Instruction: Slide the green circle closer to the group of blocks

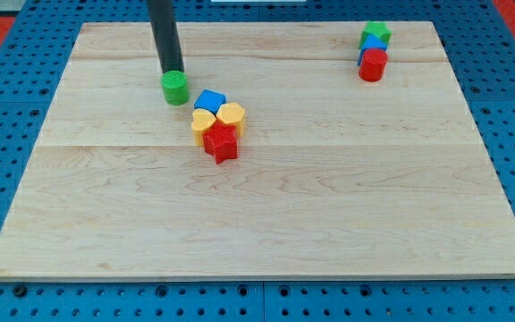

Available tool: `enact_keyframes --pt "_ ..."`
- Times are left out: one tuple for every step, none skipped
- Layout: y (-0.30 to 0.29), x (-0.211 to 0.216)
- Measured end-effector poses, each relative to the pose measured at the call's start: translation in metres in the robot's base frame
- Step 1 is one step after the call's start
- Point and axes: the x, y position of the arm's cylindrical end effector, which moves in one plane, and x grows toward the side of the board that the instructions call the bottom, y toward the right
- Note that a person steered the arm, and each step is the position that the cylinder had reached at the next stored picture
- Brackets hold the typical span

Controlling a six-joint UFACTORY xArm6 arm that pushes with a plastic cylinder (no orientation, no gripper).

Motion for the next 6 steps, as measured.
enact_keyframes --pt "-0.041 0.003" --pt "-0.023 0.011" --pt "-0.017 -0.001" --pt "-0.002 0.003" --pt "0.000 0.012" --pt "0.001 0.030"
